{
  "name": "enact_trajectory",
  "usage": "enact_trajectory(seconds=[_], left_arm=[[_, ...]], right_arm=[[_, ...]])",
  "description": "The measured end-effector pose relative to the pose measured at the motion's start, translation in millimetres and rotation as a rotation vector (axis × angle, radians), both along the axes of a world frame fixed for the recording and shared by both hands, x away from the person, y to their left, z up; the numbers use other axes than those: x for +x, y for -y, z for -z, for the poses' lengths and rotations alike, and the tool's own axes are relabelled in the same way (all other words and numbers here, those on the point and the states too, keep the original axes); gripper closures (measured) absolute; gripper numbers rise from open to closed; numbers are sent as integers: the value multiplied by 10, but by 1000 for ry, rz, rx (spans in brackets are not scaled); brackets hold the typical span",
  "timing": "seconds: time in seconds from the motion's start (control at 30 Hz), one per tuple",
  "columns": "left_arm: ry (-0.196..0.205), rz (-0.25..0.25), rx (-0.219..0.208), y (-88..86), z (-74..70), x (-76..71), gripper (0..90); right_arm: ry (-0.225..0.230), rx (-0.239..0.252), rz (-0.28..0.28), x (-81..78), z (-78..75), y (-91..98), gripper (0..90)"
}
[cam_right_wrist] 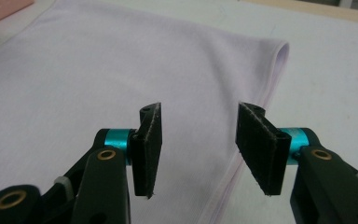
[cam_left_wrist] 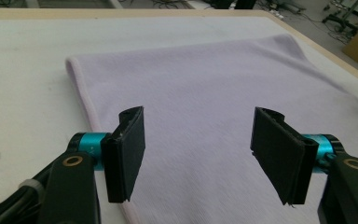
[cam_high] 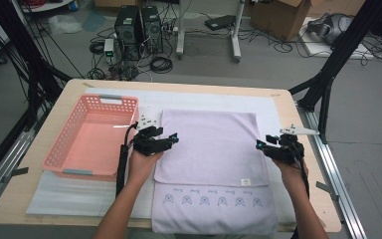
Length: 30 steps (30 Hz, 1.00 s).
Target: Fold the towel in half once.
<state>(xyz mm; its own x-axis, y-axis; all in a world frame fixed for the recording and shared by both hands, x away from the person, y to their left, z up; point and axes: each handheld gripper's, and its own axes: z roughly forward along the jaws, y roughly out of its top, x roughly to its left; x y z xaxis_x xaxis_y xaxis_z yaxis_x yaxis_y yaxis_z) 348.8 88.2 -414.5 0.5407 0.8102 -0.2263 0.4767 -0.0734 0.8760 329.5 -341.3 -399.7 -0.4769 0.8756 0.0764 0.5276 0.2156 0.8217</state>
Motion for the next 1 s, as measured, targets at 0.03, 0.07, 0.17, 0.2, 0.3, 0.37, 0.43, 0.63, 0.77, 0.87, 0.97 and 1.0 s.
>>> enact_trajectory(seconds=[0.03,0.07,0.17,0.2,0.3,0.37,0.43,0.63,0.77,0.87,0.97,1.0], left_arm=[[1,8,4,-1,5,-53,355],[0,11,4,3,10,-102,355],[5,27,-7,-6,32,-247,355],[6,32,-6,-7,42,-295,354],[6,47,-7,-17,77,-435,346],[2,58,-13,-29,104,-528,337],[2,65,-5,-46,123,-620,330],[-10,26,2,-109,129,-847,404],[-26,20,39,-137,146,-944,452],[-27,15,68,-168,171,-998,466],[-36,7,81,-208,218,-1033,474],[-38,8,84,-235,240,-1043,482]], right_arm=[[1,-3,-2,-48,14,5,512],[-5,4,-4,-108,34,10,513],[-8,4,3,-289,84,29,518],[-9,4,4,-344,101,31,521],[-15,1,10,-494,145,39,521],[-21,2,11,-597,170,41,521],[-20,0,10,-702,191,42,521],[-22,-16,-3,-993,274,18,520],[-21,-8,-9,-1114,316,-12,520],[-15,-8,-7,-1144,352,-24,521],[-6,-18,-9,-1149,393,-32,521],[-10,-18,-10,-1148,402,-35,521]])
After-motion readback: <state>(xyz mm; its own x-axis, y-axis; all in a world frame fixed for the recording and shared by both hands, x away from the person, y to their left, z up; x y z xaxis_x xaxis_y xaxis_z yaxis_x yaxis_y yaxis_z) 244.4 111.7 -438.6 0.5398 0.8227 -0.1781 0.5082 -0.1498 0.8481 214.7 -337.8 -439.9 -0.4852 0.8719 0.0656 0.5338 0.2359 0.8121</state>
